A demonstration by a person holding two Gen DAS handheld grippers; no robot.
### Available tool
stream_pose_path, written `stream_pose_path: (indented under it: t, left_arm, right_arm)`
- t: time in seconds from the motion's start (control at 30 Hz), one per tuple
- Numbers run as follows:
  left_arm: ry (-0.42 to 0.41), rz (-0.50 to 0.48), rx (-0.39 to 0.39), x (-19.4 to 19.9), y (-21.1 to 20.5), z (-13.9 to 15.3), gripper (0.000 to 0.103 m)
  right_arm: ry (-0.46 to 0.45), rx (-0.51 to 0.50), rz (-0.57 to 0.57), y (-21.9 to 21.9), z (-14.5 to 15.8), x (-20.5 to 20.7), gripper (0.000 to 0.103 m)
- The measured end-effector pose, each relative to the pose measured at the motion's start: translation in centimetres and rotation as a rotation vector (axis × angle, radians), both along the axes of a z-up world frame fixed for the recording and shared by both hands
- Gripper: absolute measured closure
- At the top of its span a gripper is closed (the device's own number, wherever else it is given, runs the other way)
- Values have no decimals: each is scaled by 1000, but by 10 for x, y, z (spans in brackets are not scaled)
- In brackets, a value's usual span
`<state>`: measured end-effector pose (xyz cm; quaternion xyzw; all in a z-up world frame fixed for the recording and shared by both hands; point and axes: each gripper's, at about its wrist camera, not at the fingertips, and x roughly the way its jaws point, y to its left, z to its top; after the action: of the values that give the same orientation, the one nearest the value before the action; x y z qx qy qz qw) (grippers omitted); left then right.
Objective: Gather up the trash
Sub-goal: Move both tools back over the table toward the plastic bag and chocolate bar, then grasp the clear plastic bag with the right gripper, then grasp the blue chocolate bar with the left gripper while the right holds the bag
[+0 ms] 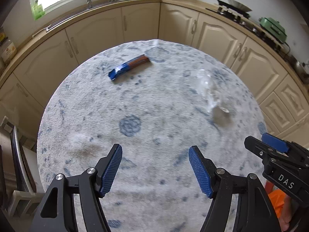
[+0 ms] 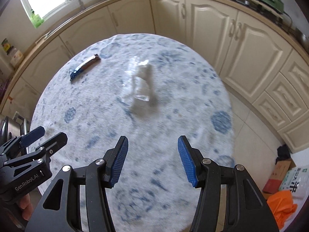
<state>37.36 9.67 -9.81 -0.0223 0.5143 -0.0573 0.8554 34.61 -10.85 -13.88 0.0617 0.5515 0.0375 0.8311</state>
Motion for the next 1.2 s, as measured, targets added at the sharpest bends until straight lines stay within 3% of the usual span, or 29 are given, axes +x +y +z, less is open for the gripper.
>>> stream_pose_path:
  t: [0.47,0.53,0.57,0.6,0.67,0.93,1.03,1.07,1.1,1.2]
  left_arm:
    - [46,42,14,128,55,-33,35]
    - [54,35,24,150,59,-39,35]
    - [61,31,25,159,59,-43,35]
    - [72,27,22,170,61,-48,35]
    - [88,15,10,188,61,-54,34]
    - [88,-48,36,250,43,-77,34]
    - [84,-53,59,262,36,-88,59]
    - [74,-71,65,262,33,-87,81]
    - [75,-84,70,261,31,-88,86]
    - [69,-85,105,254,26,-90,88]
  right_arm:
    - [115,-64,25,31,-57,134,48]
    - [99,-76,30,34,-61,143,45]
    - [82,-99,49,38,-61,147,49]
    - [80,-97,63,40,-62,150,61]
    - [63,-104,82,43,-62,154,75]
    - [51,-52,122,42,-56,181,77]
    - [56,-44,122,42,-59,187,77]
    - [63,-33,125,43,-60,187,77]
    - [68,-23,126,43,-63,186,77]
    - [63,-21,120,43,-65,181,77]
